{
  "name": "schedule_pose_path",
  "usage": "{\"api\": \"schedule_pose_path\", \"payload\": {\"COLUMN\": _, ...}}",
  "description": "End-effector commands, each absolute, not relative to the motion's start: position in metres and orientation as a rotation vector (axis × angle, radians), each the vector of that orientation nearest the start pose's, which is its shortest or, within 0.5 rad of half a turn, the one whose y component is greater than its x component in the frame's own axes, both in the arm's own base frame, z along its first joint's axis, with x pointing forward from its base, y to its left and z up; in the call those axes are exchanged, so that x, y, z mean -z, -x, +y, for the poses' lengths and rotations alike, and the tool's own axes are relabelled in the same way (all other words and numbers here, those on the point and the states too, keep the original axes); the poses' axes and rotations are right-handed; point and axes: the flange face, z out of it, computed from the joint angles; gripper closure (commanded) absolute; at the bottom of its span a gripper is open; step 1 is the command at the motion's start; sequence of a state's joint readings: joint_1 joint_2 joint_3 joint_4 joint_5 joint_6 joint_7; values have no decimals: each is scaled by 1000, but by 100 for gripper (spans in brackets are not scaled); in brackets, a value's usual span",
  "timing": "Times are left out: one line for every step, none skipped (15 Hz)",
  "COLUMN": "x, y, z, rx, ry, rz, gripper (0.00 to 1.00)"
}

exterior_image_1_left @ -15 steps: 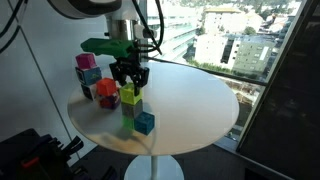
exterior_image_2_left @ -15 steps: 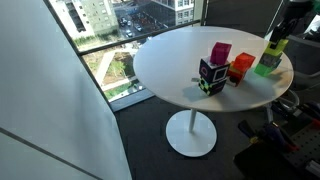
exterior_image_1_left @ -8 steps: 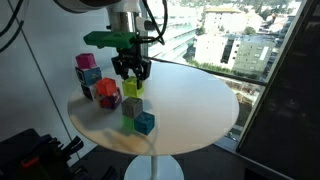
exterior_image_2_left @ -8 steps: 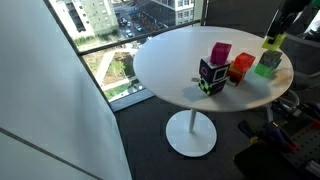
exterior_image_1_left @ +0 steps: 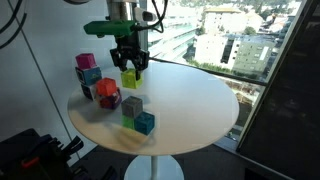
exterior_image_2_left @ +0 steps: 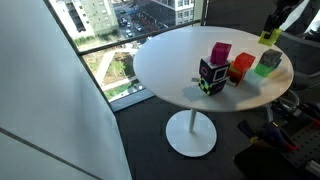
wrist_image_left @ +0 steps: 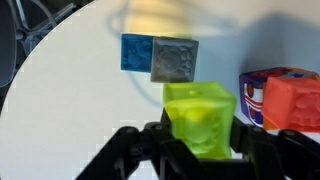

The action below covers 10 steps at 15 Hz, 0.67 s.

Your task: Put the yellow block on top of the orange block

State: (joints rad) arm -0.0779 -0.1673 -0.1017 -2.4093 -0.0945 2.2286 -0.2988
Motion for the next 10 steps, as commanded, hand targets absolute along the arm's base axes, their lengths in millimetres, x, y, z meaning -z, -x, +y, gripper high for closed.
{"api": "schedule_pose_path", "payload": {"x": -391, "y": -468, "z": -75, "rx": -83, "ry": 3178, "rz": -340, "gripper": 75}}
{"api": "schedule_pose_path", "payload": {"x": -393, "y": -469, "z": -70, "rx": -90, "ry": 3175, "rz": -360, "gripper": 75}}
{"api": "schedule_pose_path", "payload": {"x": -396, "y": -470, "z": -66, "rx": -88, "ry": 3173, "rz": -380, "gripper": 75}}
{"api": "schedule_pose_path", "payload": {"x": -398, "y": -471, "z": -62, "rx": -88, "ry": 3172, "rz": -396, "gripper": 75}}
{"api": "schedule_pose_path", "payload": {"x": -401, "y": -472, "z": -57, "rx": -86, "ry": 3166, "rz": -418, "gripper": 75}}
{"api": "schedule_pose_path", "payload": {"x": -403, "y": -472, "z": -54, "rx": -83, "ry": 3164, "rz": -433, "gripper": 75}}
{"api": "schedule_pose_path", "payload": {"x": -406, "y": -472, "z": -49, "rx": -79, "ry": 3163, "rz": -446, "gripper": 75}}
{"api": "schedule_pose_path", "payload": {"x": -409, "y": -471, "z": -45, "rx": -72, "ry": 3169, "rz": -448, "gripper": 75}}
{"api": "schedule_pose_path", "payload": {"x": -412, "y": -471, "z": -42, "rx": -66, "ry": 3172, "rz": -453, "gripper": 75}}
{"api": "schedule_pose_path", "payload": {"x": -413, "y": -470, "z": -39, "rx": -63, "ry": 3175, "rz": -456, "gripper": 75}}
